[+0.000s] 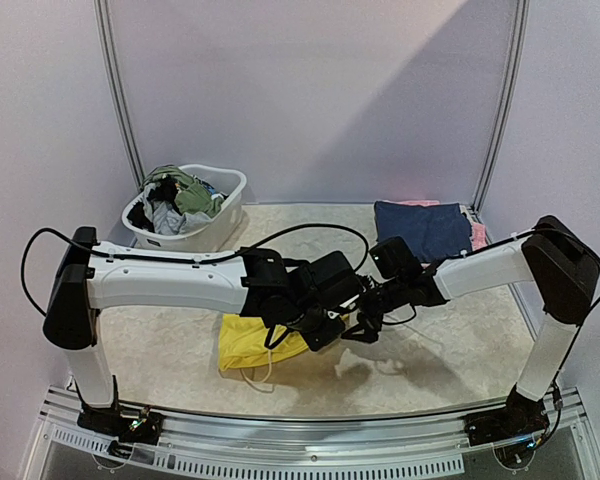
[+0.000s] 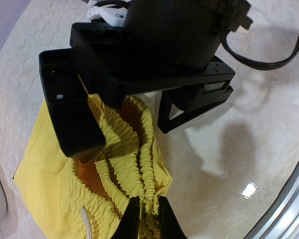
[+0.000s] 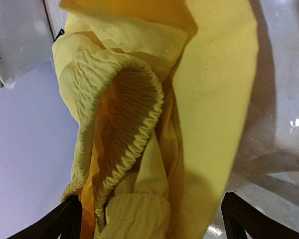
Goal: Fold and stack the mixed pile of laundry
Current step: Pass from the left arm to the right, then place the square-folded shorts at the corner of the board.
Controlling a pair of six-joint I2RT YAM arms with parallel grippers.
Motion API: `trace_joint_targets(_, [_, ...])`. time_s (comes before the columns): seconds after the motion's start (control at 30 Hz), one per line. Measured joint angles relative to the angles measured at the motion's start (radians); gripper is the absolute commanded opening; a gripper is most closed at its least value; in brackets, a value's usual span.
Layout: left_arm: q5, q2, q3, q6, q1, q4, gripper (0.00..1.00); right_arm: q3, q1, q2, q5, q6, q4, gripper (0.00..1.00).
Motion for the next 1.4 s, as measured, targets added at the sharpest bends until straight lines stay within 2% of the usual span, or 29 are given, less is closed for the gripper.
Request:
trace_joint_targets(0.17, [0.000,0.000,0.000,-0.008,0.000,0.000,0.00,0.002,0.017,0.048,-0.016,0.041,0.113,0.98])
trace_joint_targets(0.23, [0.000,0.000,0.000,-0.008,0.000,0.000,0.00,0.003,0.024,0.074,-0.019,0.055,0.143,0.93])
trace_joint_targets(0.4, [0.000,0.000,0.000,-0.012,0.000,-0.003,0.00,0.004,0.026,0.100,-0.026,0.077,0.185,0.61])
trace_joint_targets(0.57, [0.001,0.000,0.000,-0.022,0.000,-0.005,0.00,0.006,0.026,0.108,-0.026,0.079,0.208,0.44])
trace_joint_targets(0.63, [0.002,0.000,0.000,-0.024,0.000,-0.005,0.01,0.010,0.026,0.108,-0.025,0.073,0.206,0.32])
trace_joint_targets(0.73, [0.009,0.000,-0.001,-0.025,-0.001,-0.003,0.22,0.030,0.026,0.109,-0.023,0.059,0.182,0.14])
trace_joint_targets(0.83, [0.027,-0.015,-0.021,-0.016,-0.006,0.011,0.51,0.065,0.023,0.108,-0.018,0.024,0.132,0.02])
trace_joint_targets(0.93, [0.066,-0.073,-0.062,-0.004,-0.009,0.024,0.84,0.105,0.013,0.109,-0.010,-0.014,0.060,0.00])
trace_joint_targets(0.97, [0.081,-0.099,-0.075,-0.002,-0.010,0.027,0.90,0.122,0.008,0.110,-0.008,-0.035,0.027,0.00])
trace_joint_targets(1.07, [0.117,-0.179,-0.112,0.002,-0.011,0.033,0.99,0.203,-0.006,0.124,0.005,-0.112,-0.097,0.00])
trace_joint_targets(1.27, [0.143,-0.321,-0.179,-0.024,-0.011,0.018,1.00,0.419,-0.017,0.176,0.039,-0.290,-0.327,0.00])
trace_joint_targets(1.4, [0.142,-0.399,-0.203,-0.063,-0.005,-0.026,1.00,0.485,-0.027,0.193,0.059,-0.372,-0.423,0.00])
